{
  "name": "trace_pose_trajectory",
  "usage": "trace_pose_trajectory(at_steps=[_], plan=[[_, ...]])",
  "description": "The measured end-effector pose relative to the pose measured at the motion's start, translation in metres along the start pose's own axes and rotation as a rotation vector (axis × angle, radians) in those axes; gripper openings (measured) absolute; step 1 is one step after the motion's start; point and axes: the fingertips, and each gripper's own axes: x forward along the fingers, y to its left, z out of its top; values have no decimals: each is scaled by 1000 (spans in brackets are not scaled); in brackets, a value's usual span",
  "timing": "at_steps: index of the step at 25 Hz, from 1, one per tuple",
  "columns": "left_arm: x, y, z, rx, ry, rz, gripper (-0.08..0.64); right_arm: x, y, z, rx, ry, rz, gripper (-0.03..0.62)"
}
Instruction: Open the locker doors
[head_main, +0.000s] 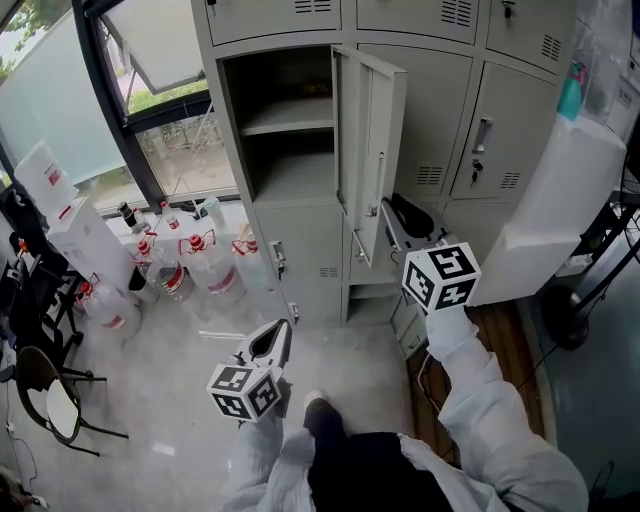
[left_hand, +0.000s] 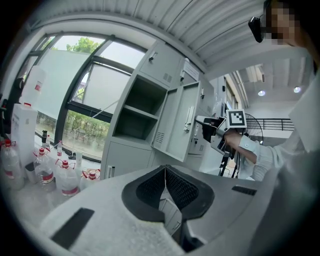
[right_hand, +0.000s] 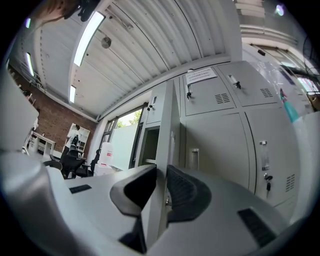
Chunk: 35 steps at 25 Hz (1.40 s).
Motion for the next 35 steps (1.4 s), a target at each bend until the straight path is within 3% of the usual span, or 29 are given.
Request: trace_pose_trajectory(at_steps=[10,35], plan=[[14,-2,-5,-11,8,-25,11,-12,-61,-5,110,-10,-82,60],[9,-11,-9,12,21,-21,11,-14,-60,-5,102,14,-87,57]])
